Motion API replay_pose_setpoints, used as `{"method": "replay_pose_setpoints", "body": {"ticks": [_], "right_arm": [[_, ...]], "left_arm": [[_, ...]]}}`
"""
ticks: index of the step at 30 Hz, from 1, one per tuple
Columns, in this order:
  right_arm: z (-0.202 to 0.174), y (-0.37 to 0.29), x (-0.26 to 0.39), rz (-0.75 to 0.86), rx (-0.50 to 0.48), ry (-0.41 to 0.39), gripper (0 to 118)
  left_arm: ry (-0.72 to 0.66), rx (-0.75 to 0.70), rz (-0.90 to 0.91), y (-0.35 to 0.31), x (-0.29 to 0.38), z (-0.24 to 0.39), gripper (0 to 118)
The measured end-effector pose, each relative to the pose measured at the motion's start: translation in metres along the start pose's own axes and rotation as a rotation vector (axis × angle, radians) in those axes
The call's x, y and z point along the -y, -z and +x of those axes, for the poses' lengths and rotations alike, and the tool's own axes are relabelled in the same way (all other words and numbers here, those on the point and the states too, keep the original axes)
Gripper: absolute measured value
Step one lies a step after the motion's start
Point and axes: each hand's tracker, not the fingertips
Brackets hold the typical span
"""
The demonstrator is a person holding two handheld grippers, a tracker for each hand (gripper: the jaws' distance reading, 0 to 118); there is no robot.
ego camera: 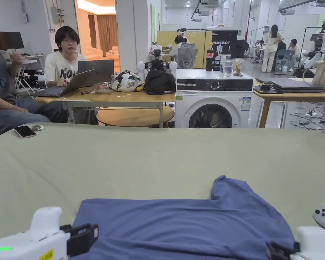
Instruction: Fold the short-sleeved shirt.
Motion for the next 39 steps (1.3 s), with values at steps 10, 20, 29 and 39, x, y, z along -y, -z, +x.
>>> {"method": "replay_pose_setpoints", "body": {"ticks": [10,20,29,39], "right_arm": [[-0.042,0.044,-0.016,-0.031,-0.045,-0.052,0],[-0.011,0.049,-0.015,-0.070,-0.144,0.092,0],[0.028,0.063,-0.022,-0.156,-0.117,0.095,0],[0.084,0.126,-0.110,-0.192,-0.028,0.066,3]], "left_arm": [[0.111,0.056,-0.037,0.036,-0.005,0.028,0],[-0.060,0.009,-0.177,0.119,-0.092,-0.062,42],[-0.128,-0.170,-0.393,0.253,-0.101,-0.105,45],[-0.040,-0.201,-0.427,0.277,-0.089,-0.086,0]]}}
